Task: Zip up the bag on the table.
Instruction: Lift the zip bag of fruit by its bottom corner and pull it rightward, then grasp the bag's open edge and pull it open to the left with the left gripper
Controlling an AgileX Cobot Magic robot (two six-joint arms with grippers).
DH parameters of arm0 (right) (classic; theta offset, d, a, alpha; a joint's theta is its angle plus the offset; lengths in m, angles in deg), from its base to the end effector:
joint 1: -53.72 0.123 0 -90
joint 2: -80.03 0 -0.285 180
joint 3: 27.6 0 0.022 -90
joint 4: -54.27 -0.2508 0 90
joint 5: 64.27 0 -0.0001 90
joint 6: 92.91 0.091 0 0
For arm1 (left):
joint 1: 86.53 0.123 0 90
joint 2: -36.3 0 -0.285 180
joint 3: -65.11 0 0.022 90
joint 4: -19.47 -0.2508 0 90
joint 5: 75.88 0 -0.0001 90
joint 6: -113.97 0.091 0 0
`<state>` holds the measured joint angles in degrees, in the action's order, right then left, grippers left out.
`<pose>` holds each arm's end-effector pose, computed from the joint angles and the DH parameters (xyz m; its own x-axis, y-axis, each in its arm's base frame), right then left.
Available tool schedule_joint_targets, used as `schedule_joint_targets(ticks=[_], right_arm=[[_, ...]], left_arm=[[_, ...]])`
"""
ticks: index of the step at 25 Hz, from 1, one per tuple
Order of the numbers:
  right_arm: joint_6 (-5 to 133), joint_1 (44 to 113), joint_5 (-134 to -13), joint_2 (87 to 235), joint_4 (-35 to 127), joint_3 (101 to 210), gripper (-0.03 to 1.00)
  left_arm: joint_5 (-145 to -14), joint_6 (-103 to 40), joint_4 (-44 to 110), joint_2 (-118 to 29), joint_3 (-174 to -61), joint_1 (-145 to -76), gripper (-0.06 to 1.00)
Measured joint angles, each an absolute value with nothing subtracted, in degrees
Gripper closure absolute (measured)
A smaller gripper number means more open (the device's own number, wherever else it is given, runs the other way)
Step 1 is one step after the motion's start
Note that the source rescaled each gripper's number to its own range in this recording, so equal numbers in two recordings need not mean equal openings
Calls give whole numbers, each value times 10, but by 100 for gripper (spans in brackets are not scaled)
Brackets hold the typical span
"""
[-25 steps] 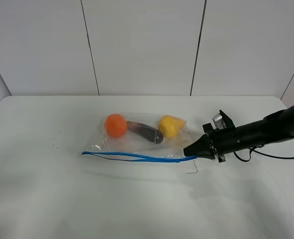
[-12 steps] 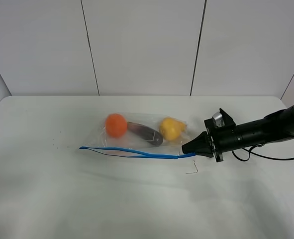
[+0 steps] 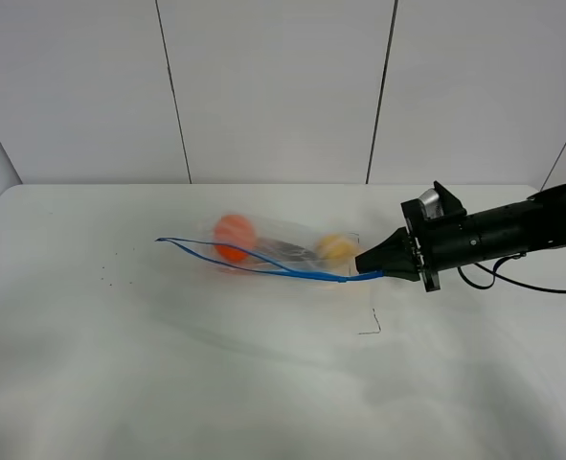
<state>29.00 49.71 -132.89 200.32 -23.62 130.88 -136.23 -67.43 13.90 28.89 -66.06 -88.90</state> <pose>0.3276 0.0601 0.1486 -0.9853 0.0794 -0.1513 -0.1043 0.4218 0.9007 -0.0049 0.0079 0.2769 -0.4461 0.0422 -0.8940 -0.0236 0.9980 0.0589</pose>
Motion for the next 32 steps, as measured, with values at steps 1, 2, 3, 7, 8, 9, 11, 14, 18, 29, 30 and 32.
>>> schedule_joint_targets(ticks=[1,2,3,7,8,9,11,14,18,29,30,32], right_arm=[[292,497,-1330,1998,-234,1309,97],[295,497,-1330,1994,-232,1309,97],[298,497,-1330,1991,-231,1309,97],[303,497,-1330,1977,-227,1313,97],[304,497,-1330,1975,-226,1314,97],[305,497,-1330,1973,-226,1314,97],[307,497,-1330,1972,-226,1314,97],[309,497,-1330,1972,-225,1315,97],[309,497,-1330,1972,-224,1315,97],[309,497,-1330,1972,-224,1315,97],[309,497,-1330,1972,-224,1315,97],[310,497,-1330,1972,-224,1315,97]], left_arm=[[-1362,-674,139,289,-661,-889,-6],[-1362,-674,139,289,-661,-889,-6],[-1362,-674,139,289,-661,-889,-6],[-1362,-674,139,289,-661,-889,-6],[-1362,-674,139,289,-661,-889,-6],[-1362,-674,139,289,-661,-889,-6],[-1362,-674,139,289,-661,-889,-6],[-1362,-673,139,289,-661,-889,-6],[-1362,-673,139,289,-661,-889,-6],[-1362,-672,140,289,-661,-889,-6],[-1362,-672,140,289,-661,-889,-6],[-1362,-672,140,289,-661,-889,-6]])
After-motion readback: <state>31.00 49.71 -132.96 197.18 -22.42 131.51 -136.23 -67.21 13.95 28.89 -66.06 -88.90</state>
